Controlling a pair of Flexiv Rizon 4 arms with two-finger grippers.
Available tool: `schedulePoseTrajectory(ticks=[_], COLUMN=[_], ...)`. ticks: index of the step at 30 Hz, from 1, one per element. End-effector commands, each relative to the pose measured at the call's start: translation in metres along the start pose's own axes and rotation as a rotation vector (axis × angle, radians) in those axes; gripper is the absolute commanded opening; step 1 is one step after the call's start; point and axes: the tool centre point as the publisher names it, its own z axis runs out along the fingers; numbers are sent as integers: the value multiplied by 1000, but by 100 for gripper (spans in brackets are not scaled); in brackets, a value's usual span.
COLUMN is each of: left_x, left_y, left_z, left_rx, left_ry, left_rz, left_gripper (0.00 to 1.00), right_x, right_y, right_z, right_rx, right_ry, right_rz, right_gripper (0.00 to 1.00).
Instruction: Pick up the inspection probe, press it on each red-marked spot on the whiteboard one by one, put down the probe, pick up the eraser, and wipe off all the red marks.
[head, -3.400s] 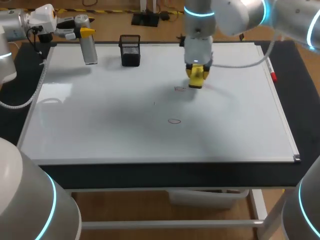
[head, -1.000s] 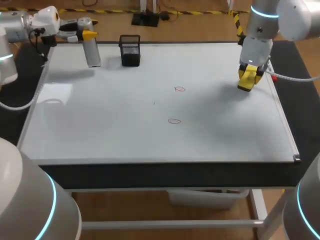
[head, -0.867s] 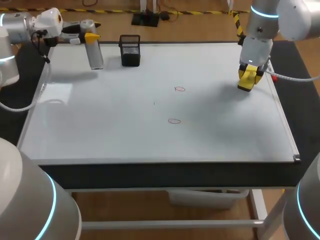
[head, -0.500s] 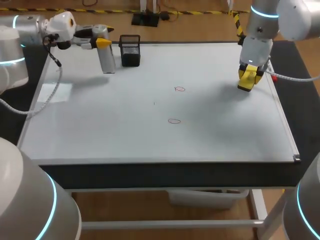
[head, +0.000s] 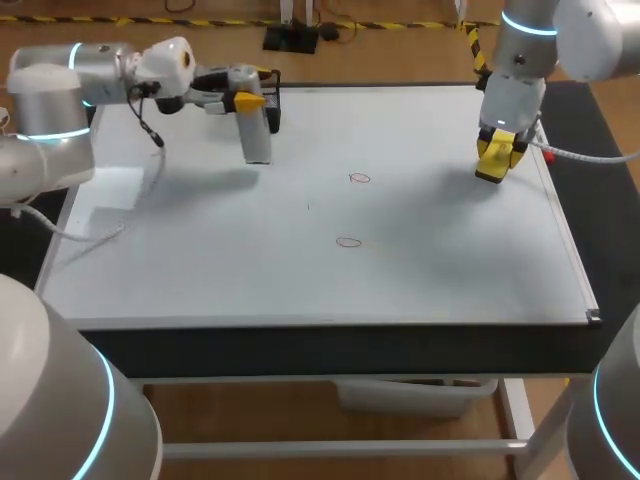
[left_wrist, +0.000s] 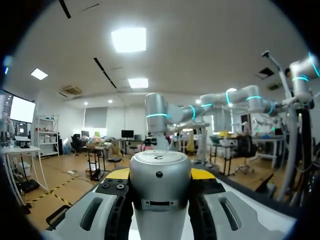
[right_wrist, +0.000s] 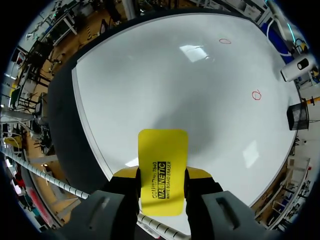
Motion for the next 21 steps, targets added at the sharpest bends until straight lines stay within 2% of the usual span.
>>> schedulePoseTrajectory(ticks=[1, 13, 21], left_x=[7, 14, 17], left_y=[0, 16, 19], left_z=[30, 94, 121], left_rx=[-7, 8, -1], left_ry=[-37, 0, 14], left_rz=[-2, -28, -21], left_gripper=[0, 0, 0], right_x=[0, 0, 0], right_y=[-1, -1, -1], right_z=[0, 0, 0], right_rx=[0, 0, 0], right_ry=[3, 3, 3], right_rz=[-2, -2, -2], right_gripper=[0, 0, 0])
